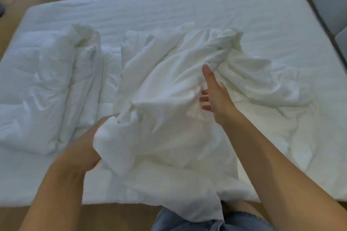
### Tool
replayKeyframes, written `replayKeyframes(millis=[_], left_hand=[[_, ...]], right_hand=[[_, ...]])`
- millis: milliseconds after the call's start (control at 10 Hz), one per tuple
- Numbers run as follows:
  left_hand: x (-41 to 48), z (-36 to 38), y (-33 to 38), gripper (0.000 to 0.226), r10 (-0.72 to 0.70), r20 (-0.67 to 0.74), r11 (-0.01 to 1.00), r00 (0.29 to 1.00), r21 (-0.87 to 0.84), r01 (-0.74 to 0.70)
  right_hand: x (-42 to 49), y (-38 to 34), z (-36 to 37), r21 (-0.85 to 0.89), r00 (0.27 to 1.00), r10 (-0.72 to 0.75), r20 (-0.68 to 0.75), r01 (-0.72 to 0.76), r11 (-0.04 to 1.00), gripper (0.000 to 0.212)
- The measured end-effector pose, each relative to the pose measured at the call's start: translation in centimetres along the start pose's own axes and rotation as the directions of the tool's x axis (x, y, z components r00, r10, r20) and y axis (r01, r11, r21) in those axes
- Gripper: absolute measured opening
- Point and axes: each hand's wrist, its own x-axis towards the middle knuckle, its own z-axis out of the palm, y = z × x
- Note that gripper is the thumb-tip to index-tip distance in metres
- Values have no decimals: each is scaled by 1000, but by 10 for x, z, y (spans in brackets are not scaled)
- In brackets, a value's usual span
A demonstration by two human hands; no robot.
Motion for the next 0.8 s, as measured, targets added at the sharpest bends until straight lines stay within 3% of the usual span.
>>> replayKeyframes(millis=[100,200,300,400,500,600,700,800], left_hand=[[-15,-14,-14,19,66,43,996,997,51,-69],[0,-14,-18,20,76,-58,995,995,73,-71],[16,-12,-12,28,150,-17,982,988,120,-147],[22,-20,-7,47,186,192,925,964,297,-237],[41,-28,1,55,151,342,903,928,334,-270],[61,-20,10,85,112,230,900,967,389,-197],[71,-10,21,116,30,260,891,965,431,-144],[82,3,49,118,98,348,992,933,40,-119]], right_hand=[[22,-6,37,66,996,87,33,-89,994,48],[32,4,59,-14,999,44,-26,-45,999,29],[37,10,60,-59,996,-30,-82,25,998,28],[34,10,57,-93,995,-73,-74,66,993,24],[26,1,60,-201,992,-124,12,124,972,24],[0,-5,68,-289,943,-233,239,298,910,20],[-27,3,65,-430,845,-173,507,422,798,19],[-28,16,50,-654,827,-79,556,494,573,26]])
